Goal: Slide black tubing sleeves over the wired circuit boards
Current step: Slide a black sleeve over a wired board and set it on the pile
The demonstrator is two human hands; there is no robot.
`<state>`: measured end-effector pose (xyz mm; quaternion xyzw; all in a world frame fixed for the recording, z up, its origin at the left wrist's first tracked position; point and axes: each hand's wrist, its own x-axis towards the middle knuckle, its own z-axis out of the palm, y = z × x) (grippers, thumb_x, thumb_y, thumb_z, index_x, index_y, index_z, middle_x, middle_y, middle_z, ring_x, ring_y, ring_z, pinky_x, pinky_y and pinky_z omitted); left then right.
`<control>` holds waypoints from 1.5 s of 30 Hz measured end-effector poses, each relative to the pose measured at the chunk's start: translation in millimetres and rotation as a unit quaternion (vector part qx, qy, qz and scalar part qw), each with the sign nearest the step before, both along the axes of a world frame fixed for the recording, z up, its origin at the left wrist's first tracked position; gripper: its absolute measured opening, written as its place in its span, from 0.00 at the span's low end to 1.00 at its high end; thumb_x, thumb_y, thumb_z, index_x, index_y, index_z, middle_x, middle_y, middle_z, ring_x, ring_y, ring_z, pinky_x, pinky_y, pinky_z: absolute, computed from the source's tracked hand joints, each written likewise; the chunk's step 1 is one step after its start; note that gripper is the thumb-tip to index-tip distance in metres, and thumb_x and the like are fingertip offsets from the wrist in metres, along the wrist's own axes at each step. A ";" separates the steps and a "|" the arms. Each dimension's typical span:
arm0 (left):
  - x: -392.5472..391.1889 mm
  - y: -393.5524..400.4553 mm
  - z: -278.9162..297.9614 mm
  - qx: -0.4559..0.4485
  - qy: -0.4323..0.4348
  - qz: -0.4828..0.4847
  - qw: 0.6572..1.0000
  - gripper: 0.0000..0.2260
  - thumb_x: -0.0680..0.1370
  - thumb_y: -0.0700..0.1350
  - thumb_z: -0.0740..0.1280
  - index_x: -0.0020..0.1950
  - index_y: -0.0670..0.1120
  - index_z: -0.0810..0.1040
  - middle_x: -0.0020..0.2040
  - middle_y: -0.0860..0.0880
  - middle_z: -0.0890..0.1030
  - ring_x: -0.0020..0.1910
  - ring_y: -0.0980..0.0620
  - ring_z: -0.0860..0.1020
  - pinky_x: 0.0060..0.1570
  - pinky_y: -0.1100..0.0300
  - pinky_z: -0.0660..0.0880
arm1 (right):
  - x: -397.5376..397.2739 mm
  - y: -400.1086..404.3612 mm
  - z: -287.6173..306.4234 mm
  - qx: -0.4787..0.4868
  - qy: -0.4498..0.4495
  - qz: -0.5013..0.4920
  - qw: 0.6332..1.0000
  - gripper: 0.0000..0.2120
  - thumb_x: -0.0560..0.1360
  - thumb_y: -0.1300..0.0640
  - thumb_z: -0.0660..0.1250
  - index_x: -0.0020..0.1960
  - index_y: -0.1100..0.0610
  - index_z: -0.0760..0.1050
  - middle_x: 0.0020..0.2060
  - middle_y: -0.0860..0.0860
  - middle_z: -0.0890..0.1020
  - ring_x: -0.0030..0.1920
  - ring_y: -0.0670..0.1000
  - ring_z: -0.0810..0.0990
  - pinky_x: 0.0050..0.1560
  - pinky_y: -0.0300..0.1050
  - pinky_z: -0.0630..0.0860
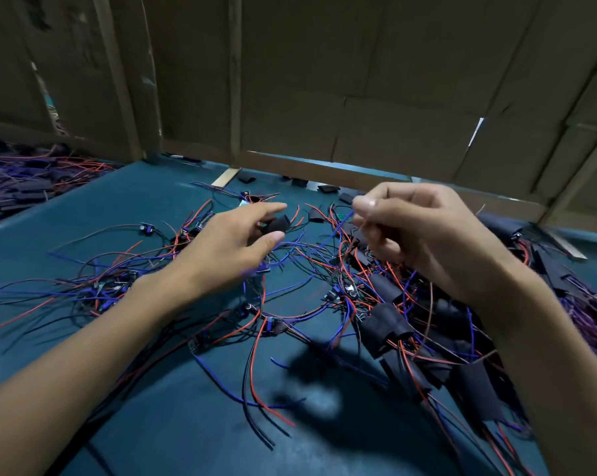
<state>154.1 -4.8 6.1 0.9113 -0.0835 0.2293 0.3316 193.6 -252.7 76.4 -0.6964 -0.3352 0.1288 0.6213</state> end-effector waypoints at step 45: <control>-4.3 -8.9 -0.2 0.064 -0.222 -0.031 0.972 0.19 0.75 0.35 0.75 0.65 0.40 0.81 0.56 0.46 0.83 0.53 0.52 0.80 0.53 0.64 0.74 | -11.9 -14.1 23.1 -0.120 -0.191 -0.182 0.957 0.08 0.69 0.63 0.77 0.36 0.58 0.79 0.28 0.53 0.83 0.28 0.47 0.78 0.30 0.41 0.71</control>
